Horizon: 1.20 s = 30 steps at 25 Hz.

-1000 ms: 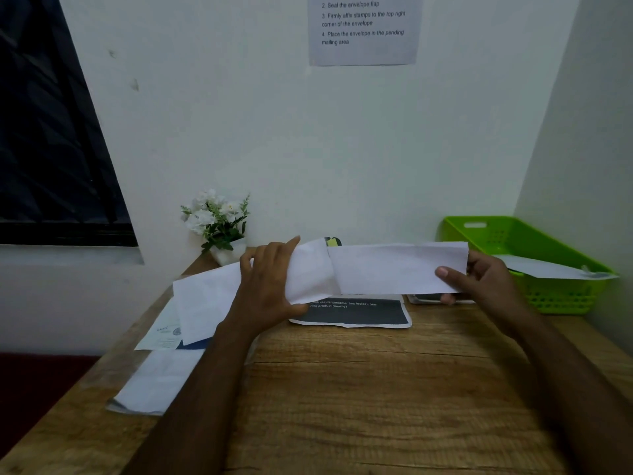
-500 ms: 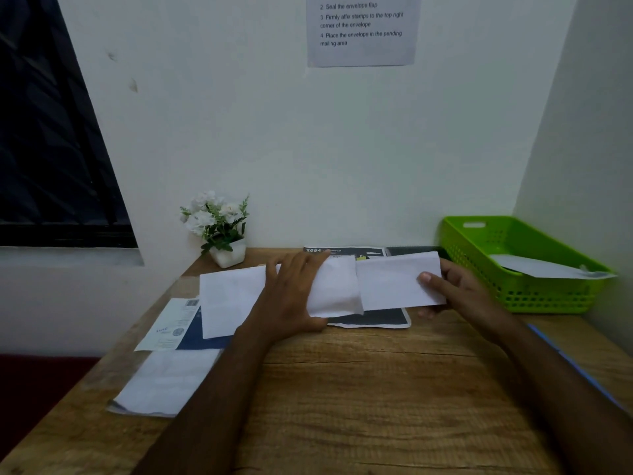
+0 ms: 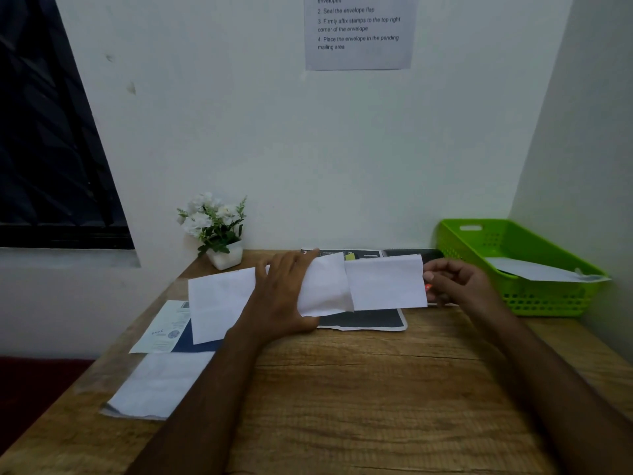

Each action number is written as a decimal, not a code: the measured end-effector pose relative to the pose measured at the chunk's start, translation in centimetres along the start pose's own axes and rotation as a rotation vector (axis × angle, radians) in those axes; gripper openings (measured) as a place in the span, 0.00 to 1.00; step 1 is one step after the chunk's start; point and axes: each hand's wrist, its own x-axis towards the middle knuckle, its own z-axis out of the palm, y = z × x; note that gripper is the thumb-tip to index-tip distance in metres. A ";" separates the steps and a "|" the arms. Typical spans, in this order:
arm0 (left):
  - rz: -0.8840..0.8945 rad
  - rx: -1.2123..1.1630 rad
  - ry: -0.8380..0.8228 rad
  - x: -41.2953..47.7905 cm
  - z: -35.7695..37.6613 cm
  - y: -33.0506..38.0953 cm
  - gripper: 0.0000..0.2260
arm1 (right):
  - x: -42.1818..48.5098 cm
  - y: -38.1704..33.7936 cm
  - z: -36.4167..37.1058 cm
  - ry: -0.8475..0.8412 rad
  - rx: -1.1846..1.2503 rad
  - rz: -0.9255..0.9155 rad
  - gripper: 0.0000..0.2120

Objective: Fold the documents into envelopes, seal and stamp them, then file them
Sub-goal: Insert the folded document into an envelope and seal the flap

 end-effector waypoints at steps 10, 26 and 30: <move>0.041 0.043 -0.040 0.1 0.3 0.8 0.45 | -0.4 0.5 2.0 -0.081 -0.031 -0.057 0.03; 0.163 0.057 -0.131 0.4 0.5 3.9 0.48 | -1.3 1.3 5.2 -0.022 -0.124 0.032 0.10; 0.124 0.091 -0.175 0.3 0.4 4.0 0.51 | -2.0 0.1 5.3 -0.132 0.003 0.092 0.11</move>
